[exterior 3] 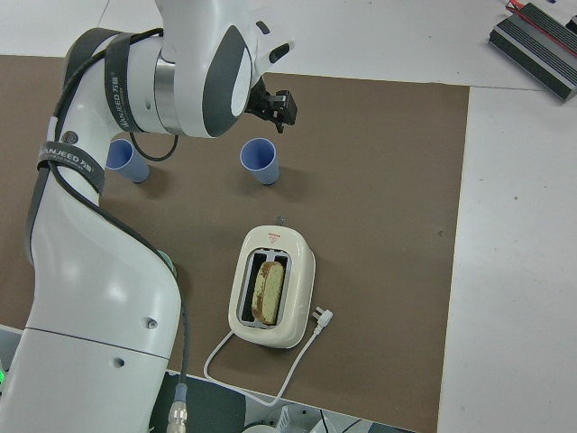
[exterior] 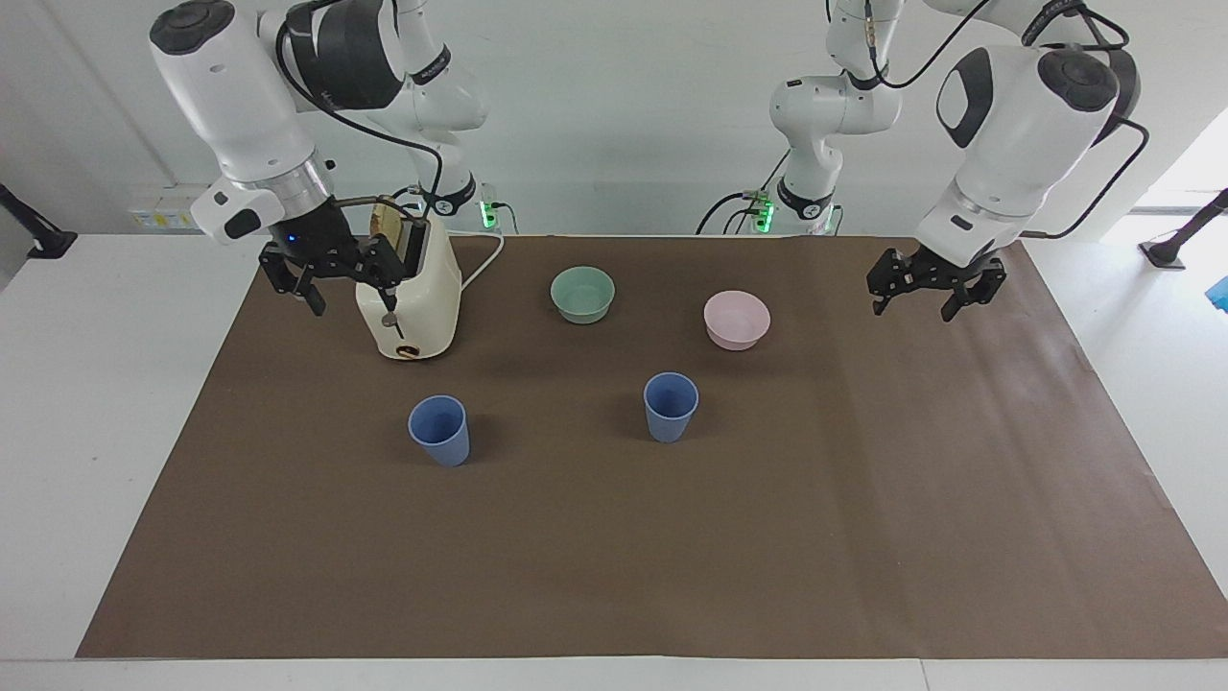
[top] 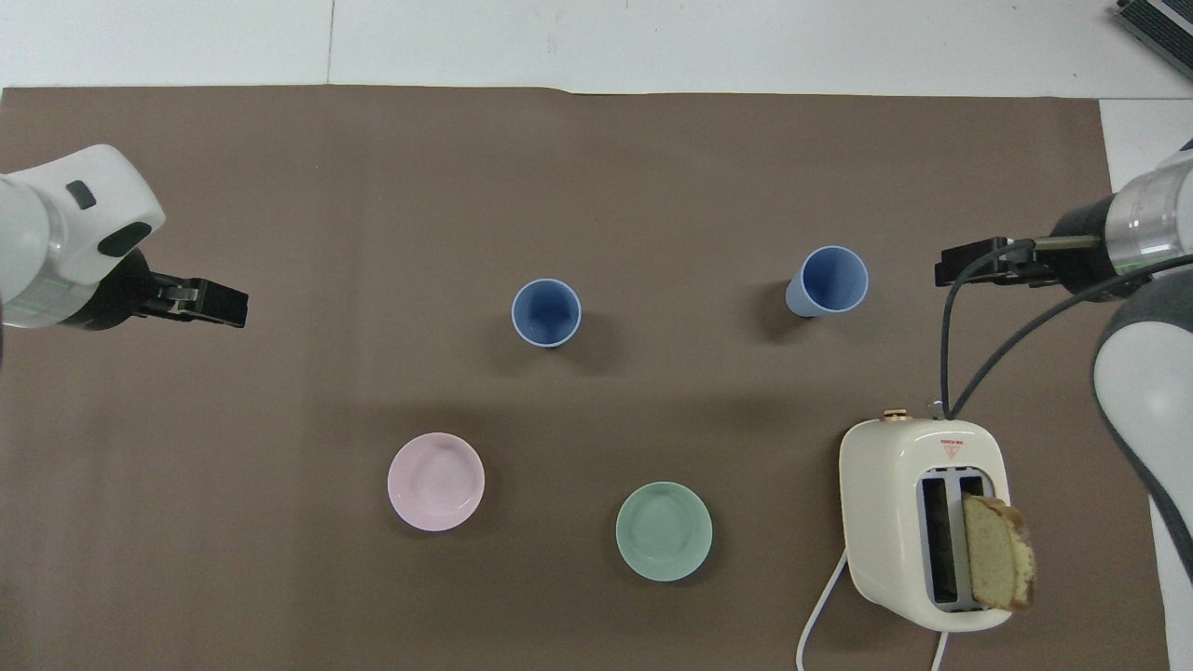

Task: Stack blue cups with both arms
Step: 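Reach the right gripper to the other blue cup and grasp it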

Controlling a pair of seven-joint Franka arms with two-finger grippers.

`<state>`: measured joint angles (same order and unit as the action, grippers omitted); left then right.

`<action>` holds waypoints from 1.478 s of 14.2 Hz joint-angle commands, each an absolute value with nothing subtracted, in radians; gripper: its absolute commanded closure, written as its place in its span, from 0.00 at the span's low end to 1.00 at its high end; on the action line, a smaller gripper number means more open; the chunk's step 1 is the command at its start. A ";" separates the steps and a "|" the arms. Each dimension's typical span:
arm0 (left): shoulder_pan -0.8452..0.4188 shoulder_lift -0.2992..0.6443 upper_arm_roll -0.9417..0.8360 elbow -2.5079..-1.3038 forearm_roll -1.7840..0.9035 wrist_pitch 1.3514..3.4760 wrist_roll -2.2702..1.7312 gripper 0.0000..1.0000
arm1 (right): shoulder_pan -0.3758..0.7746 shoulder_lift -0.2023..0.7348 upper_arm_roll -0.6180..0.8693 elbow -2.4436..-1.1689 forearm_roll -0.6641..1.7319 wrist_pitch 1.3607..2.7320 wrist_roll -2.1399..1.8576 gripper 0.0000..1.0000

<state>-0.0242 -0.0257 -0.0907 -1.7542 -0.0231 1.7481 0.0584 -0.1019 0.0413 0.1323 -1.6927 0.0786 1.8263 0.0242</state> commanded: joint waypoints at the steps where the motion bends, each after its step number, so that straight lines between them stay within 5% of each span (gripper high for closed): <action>1: 0.000 -0.064 -0.094 -1.738 -0.008 1.698 0.077 0.00 | -0.110 0.104 0.132 -1.706 0.095 1.893 0.008 0.00; 7: 0.003 -0.103 -0.071 -1.697 -0.015 1.609 0.089 0.00 | -0.107 0.227 0.133 -1.715 0.084 2.028 0.006 0.00; 21: 0.002 -0.140 -0.072 -1.684 -0.020 1.562 0.081 0.00 | -0.064 0.336 0.133 -1.815 0.080 2.200 0.005 0.00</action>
